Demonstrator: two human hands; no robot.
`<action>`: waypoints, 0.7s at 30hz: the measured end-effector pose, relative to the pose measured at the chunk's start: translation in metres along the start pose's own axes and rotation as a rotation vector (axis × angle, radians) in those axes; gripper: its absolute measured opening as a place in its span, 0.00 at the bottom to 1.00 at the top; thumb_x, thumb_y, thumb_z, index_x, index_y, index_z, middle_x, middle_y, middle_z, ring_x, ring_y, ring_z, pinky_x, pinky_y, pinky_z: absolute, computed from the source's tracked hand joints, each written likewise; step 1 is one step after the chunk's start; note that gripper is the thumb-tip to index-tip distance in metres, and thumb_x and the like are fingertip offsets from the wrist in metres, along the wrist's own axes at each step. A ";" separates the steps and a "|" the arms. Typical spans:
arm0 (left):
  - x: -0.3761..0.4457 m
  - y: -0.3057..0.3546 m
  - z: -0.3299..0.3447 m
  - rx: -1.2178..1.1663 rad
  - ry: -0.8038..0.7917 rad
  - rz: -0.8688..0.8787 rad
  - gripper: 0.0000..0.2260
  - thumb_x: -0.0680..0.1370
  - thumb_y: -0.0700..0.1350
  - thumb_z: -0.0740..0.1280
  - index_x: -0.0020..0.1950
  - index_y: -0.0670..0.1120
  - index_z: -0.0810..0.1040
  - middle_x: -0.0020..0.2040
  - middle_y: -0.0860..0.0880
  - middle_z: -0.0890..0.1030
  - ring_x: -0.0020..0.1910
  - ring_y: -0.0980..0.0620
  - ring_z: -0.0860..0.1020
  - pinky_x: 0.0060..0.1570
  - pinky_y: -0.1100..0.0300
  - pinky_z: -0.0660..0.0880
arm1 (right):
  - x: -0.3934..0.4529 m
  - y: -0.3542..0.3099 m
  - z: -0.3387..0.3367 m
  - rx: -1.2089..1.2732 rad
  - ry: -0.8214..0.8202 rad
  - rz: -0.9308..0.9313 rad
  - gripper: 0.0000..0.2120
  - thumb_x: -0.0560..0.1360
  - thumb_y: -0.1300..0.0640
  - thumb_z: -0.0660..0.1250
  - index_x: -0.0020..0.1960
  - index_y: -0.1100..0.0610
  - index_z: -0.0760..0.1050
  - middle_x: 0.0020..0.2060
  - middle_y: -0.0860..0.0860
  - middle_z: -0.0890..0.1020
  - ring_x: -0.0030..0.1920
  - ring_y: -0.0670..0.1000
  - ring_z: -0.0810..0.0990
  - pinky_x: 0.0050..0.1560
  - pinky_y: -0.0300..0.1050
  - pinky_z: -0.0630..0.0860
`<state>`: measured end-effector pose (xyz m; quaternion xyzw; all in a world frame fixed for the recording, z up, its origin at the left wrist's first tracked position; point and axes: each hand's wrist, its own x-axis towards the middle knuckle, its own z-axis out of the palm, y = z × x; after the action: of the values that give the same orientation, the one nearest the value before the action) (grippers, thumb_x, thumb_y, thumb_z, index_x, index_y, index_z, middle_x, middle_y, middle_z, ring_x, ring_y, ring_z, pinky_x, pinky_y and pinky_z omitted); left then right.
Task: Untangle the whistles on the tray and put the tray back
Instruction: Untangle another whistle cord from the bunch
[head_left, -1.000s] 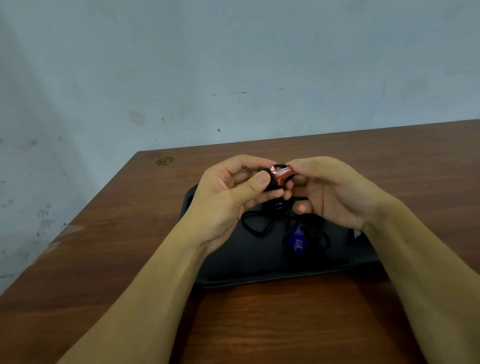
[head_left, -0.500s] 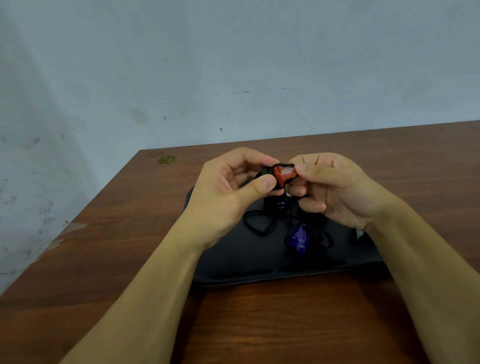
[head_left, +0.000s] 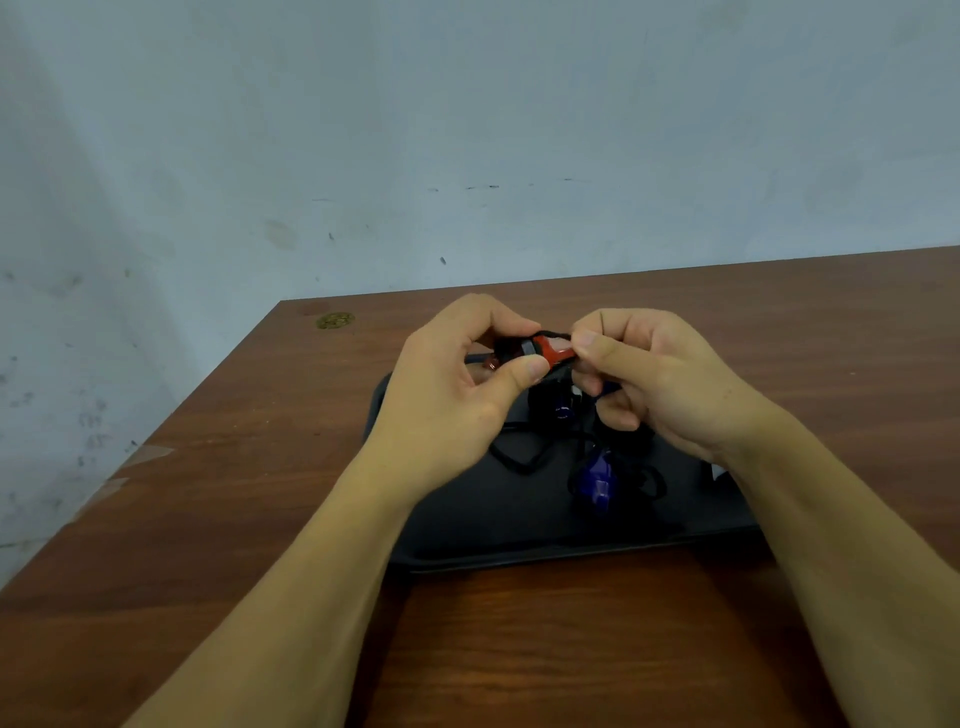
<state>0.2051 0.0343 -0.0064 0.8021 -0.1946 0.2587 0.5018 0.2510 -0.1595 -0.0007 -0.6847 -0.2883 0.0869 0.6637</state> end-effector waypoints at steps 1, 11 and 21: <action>0.000 -0.002 -0.001 0.021 0.015 0.002 0.10 0.75 0.39 0.74 0.51 0.52 0.80 0.48 0.54 0.82 0.51 0.52 0.81 0.50 0.49 0.81 | 0.000 -0.001 0.003 -0.067 0.034 -0.019 0.13 0.82 0.56 0.64 0.40 0.52 0.79 0.30 0.50 0.73 0.27 0.48 0.67 0.25 0.37 0.66; 0.000 -0.011 0.012 -0.310 0.165 -0.134 0.04 0.77 0.36 0.72 0.50 0.40 0.79 0.47 0.44 0.86 0.45 0.46 0.86 0.52 0.42 0.82 | 0.002 0.006 0.025 -0.531 0.311 -0.314 0.03 0.80 0.54 0.67 0.47 0.49 0.77 0.35 0.41 0.80 0.34 0.43 0.76 0.35 0.33 0.71; 0.000 -0.008 0.012 -0.378 0.167 -0.125 0.06 0.78 0.35 0.70 0.53 0.43 0.82 0.45 0.48 0.85 0.47 0.46 0.84 0.52 0.46 0.82 | 0.002 0.010 0.029 -0.765 0.368 -0.489 0.02 0.80 0.54 0.65 0.51 0.52 0.77 0.40 0.43 0.78 0.41 0.46 0.77 0.39 0.33 0.70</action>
<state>0.2124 0.0269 -0.0157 0.6799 -0.1475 0.2516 0.6728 0.2405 -0.1330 -0.0123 -0.7956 -0.3297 -0.3063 0.4056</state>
